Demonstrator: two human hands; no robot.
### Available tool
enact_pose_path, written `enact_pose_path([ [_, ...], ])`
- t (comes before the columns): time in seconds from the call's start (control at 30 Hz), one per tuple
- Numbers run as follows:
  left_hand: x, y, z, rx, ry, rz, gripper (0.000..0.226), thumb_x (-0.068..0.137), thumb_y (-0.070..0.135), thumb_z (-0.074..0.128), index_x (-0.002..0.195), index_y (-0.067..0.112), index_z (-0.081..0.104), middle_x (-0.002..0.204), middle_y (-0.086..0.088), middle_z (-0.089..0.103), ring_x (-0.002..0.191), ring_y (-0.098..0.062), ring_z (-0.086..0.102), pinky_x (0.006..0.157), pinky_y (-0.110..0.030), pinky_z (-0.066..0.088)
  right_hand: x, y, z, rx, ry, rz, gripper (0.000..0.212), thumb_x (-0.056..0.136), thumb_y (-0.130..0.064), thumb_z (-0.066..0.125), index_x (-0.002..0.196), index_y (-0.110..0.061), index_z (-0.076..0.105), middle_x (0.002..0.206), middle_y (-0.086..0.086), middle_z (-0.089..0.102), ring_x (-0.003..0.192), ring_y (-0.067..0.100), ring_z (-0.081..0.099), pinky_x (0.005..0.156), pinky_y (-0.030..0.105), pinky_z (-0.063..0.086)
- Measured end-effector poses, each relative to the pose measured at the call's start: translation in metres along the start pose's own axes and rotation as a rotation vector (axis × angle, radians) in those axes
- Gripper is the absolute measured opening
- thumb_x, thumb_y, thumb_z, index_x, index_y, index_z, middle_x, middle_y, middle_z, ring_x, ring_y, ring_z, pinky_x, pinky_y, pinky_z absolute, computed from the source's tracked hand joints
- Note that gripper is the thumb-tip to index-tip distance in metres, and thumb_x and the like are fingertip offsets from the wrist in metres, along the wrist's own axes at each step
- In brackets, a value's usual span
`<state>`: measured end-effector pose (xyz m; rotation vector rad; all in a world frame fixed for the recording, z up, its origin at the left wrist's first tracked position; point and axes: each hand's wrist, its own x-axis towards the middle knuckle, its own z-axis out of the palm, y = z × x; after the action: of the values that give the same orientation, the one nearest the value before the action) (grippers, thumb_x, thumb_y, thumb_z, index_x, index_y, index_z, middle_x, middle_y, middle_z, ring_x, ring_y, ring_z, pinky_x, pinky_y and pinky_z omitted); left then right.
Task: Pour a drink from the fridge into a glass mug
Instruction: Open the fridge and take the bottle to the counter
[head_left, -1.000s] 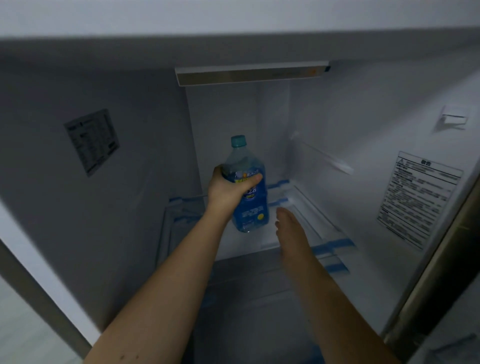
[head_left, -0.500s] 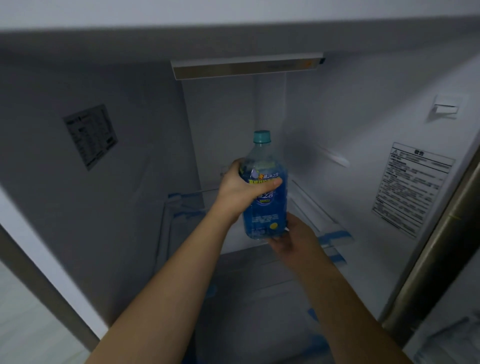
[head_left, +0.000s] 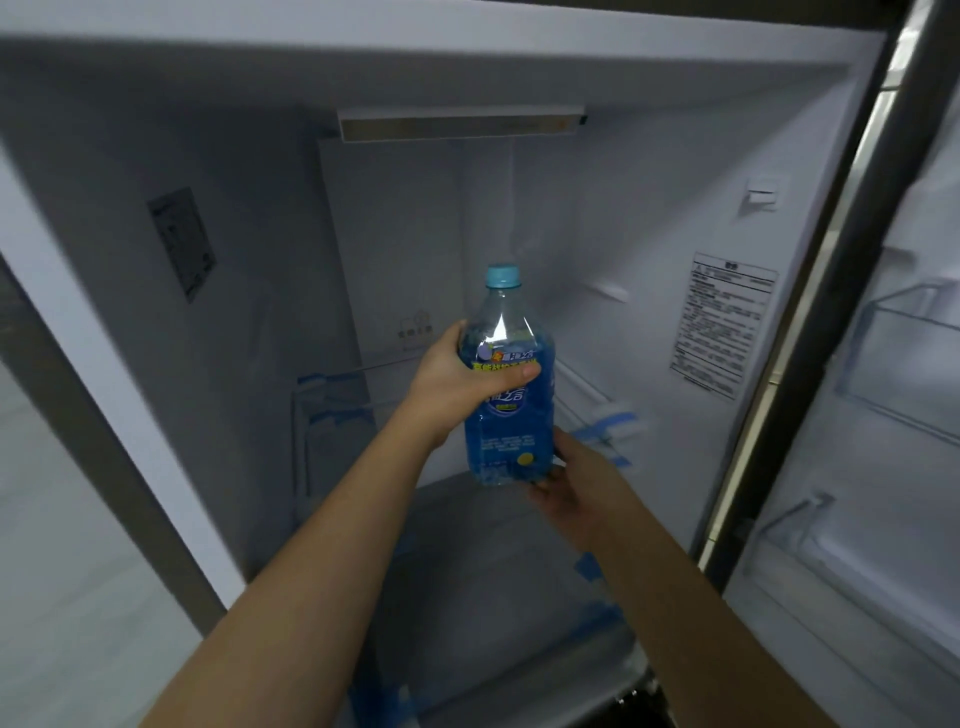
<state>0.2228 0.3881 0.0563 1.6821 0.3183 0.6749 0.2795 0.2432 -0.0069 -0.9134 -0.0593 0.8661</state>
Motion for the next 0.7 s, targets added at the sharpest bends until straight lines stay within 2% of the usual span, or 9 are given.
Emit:
enact_pose_path([
  [0.1, -0.017, 0.004, 0.003, -0.001, -0.042, 0.004, 0.058, 0.063, 0.023, 0.093, 0.111, 0.026, 0.06, 0.101, 0.006, 0.075, 0.09, -0.01, 0.073, 0.073, -0.025, 0.058, -0.021, 0.009, -0.003, -0.021, 0.008, -0.043, 0.024, 0.095, -0.026, 0.06, 0.106, -0.006, 0.069, 0.101, 0.011, 0.075, 0.093, 0.024, 0.072, 0.074, 0.033, 0.061],
  [0.2, -0.036, 0.007, 0.007, -0.002, -0.097, 0.009, 0.06, 0.063, 0.024, 0.092, 0.114, 0.023, 0.06, 0.101, 0.007, 0.074, 0.089, -0.009, 0.072, 0.072, -0.024, 0.058, -0.047, 0.019, -0.004, 0.009, 0.041, -0.073, 0.021, 0.091, -0.027, 0.062, 0.099, -0.009, 0.07, 0.094, 0.009, 0.076, 0.082, 0.021, 0.074, 0.058, 0.028, 0.059],
  [0.27, -0.048, 0.01, 0.009, -0.007, -0.134, 0.021, 0.062, 0.063, 0.025, 0.092, 0.115, 0.022, 0.06, 0.099, 0.008, 0.075, 0.089, -0.008, 0.072, 0.069, -0.022, 0.056, -0.065, 0.026, -0.006, 0.048, 0.053, -0.081, 0.024, 0.089, -0.027, 0.063, 0.1, -0.007, 0.07, 0.096, 0.012, 0.076, 0.082, 0.022, 0.074, 0.056, 0.027, 0.057],
  [0.37, -0.066, 0.015, 0.013, -0.01, -0.2, 0.038, 0.061, 0.06, 0.03, 0.094, 0.11, 0.031, 0.059, 0.096, 0.017, 0.074, 0.087, -0.004, 0.072, 0.067, -0.019, 0.056, -0.092, 0.033, -0.011, 0.059, 0.076, -0.085, 0.028, 0.092, -0.027, 0.063, 0.108, -0.005, 0.069, 0.103, 0.014, 0.074, 0.092, 0.024, 0.073, 0.062, 0.028, 0.059],
  [0.5, -0.088, 0.023, 0.023, 0.0, -0.26, 0.054, 0.084, 0.045, 0.047, 0.092, 0.12, 0.031, 0.057, 0.104, 0.015, 0.073, 0.095, -0.006, 0.071, 0.082, -0.031, 0.058, -0.128, 0.036, -0.018, 0.089, 0.088, -0.113, 0.028, 0.091, -0.027, 0.061, 0.11, -0.007, 0.068, 0.106, 0.014, 0.074, 0.097, 0.024, 0.072, 0.068, 0.03, 0.061],
  [0.57, -0.098, 0.027, 0.03, -0.014, -0.293, 0.07, 0.088, 0.046, 0.047, 0.091, 0.124, 0.027, 0.056, 0.108, 0.01, 0.073, 0.098, -0.009, 0.071, 0.084, -0.033, 0.058, -0.144, 0.036, -0.022, 0.101, 0.097, -0.137, 0.028, 0.092, -0.028, 0.059, 0.108, -0.007, 0.067, 0.105, 0.014, 0.074, 0.096, 0.024, 0.072, 0.075, 0.033, 0.061],
  [0.7, -0.116, 0.037, 0.043, -0.005, -0.34, 0.096, 0.081, 0.053, 0.04, 0.093, 0.123, 0.027, 0.056, 0.107, 0.01, 0.073, 0.096, -0.007, 0.071, 0.083, -0.032, 0.059, -0.17, 0.034, -0.034, 0.111, 0.157, -0.151, 0.027, 0.099, -0.028, 0.053, 0.111, -0.006, 0.064, 0.103, 0.014, 0.074, 0.098, 0.026, 0.071, 0.088, 0.039, 0.057],
])
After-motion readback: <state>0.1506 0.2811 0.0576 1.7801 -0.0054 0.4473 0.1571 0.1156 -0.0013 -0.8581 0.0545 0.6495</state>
